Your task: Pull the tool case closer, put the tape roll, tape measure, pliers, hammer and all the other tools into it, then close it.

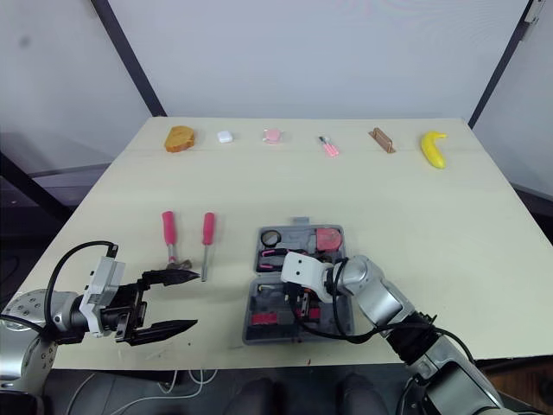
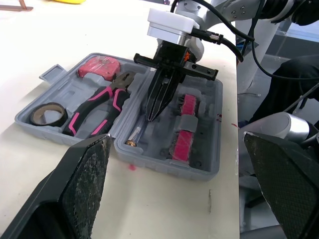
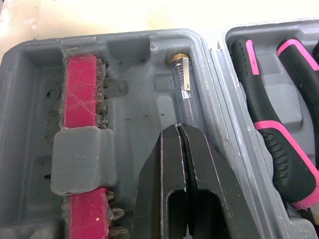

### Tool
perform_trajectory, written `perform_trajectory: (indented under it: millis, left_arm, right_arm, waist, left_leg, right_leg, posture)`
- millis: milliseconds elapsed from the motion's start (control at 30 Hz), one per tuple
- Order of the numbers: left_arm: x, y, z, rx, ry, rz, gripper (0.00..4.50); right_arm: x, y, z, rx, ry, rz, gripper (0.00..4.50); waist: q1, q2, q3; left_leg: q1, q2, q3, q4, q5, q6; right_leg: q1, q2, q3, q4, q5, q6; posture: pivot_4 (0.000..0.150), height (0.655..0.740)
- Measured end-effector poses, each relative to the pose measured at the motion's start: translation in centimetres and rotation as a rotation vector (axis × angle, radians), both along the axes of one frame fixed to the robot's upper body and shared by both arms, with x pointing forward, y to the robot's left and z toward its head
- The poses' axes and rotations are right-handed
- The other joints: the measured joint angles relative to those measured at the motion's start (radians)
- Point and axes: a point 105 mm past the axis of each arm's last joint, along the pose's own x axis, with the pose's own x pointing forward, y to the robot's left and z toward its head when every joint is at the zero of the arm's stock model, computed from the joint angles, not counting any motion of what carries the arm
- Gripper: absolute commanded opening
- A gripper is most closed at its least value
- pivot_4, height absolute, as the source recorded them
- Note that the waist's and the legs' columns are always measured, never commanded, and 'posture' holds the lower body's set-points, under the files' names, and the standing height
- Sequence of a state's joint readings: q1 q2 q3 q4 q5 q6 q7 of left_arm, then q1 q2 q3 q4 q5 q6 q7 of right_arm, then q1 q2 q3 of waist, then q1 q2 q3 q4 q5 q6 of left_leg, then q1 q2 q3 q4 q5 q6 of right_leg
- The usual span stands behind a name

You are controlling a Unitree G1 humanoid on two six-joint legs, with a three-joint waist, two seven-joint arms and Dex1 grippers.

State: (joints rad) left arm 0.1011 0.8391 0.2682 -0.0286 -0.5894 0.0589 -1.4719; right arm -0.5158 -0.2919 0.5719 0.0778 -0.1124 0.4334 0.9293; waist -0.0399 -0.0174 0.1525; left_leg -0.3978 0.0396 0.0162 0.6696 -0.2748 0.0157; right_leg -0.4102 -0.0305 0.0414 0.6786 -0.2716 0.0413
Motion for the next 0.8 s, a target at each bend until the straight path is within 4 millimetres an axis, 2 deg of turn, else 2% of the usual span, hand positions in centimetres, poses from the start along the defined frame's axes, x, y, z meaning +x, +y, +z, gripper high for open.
perform_trajectory:
  millis: [200,500,800]
  left_arm:
    - [0.00,0.00,0.01,0.000,-0.001,0.000,4.50]
    - [0.23,-0.08,0.19,0.009,-0.015,-0.003,4.50]
    - [0.27,-0.09,0.13,0.008,-0.016,0.002,4.50]
  right_arm:
    - [0.07,0.08,-0.02,0.021,0.032,-0.019,0.01]
    - [0.32,0.08,-0.23,0.063,0.178,-0.123,0.01]
    - [0.32,-0.04,-0.07,0.080,0.196,-0.138,0.01]
  waist:
    - [0.000,0.000,0.000]
    - [0.000,0.000,0.000]
    - [0.002,-0.001,-0.001]
  left_leg:
    - [0.000,0.000,0.000,0.000,0.000,0.000]
    - [0.000,0.000,0.000,0.000,0.000,0.000]
    - [0.001,0.000,0.000,0.000,0.000,0.000]
  right_leg:
    - [0.000,0.000,0.000,0.001,0.000,0.000]
    - [0.000,0.000,0.000,0.001,0.000,0.000]
    - [0.000,0.000,0.000,0.001,0.000,0.000]
  posture:
    - [0.150,0.7400]
    - [0.150,0.7400]
    - [0.150,0.7400]
